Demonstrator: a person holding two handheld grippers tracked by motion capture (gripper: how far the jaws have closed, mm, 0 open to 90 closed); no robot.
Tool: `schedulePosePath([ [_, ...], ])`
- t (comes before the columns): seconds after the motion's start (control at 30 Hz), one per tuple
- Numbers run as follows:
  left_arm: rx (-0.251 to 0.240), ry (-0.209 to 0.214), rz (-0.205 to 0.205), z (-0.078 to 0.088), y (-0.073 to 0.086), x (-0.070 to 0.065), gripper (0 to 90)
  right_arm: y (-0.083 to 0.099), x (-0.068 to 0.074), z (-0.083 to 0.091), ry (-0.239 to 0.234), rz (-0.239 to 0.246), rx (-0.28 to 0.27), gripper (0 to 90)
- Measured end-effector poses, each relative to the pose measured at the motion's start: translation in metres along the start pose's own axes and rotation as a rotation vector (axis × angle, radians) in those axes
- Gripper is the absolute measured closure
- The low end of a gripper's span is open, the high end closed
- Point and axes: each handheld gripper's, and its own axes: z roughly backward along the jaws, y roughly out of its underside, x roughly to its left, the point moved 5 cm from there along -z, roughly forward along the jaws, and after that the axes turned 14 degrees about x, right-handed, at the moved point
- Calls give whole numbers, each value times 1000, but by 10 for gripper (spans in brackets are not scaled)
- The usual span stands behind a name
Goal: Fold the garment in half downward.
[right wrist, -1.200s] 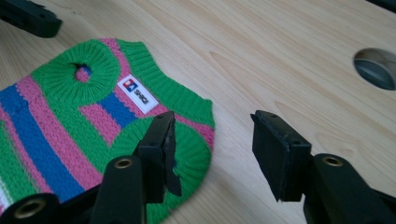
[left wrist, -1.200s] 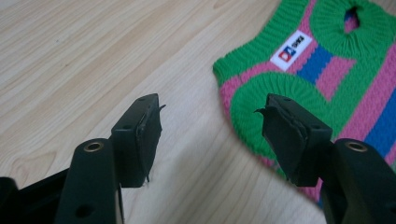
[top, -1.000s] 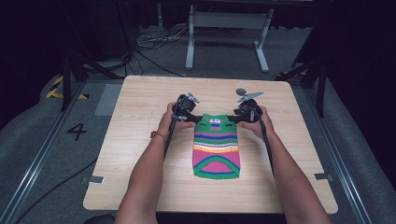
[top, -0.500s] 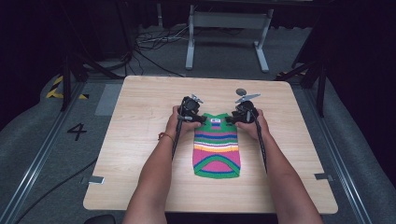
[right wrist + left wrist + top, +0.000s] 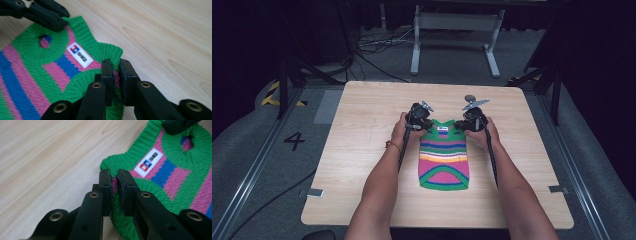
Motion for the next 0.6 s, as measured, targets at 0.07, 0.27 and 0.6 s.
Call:
schedulePosePath([
  [0.07, -16, -13, -9, 7, -4, -1, 822, -3, 0, 6, 11, 14, -22, 834],
  [0.27, -74, -28, -50, 33, -11, -8, 823, -8, 3, 30, 5, 25, -106, 832],
  [0.6, -115, -14, -151, 65, 10, -22, 826, 1, 24, 62, 0, 120, -171, 827],
])
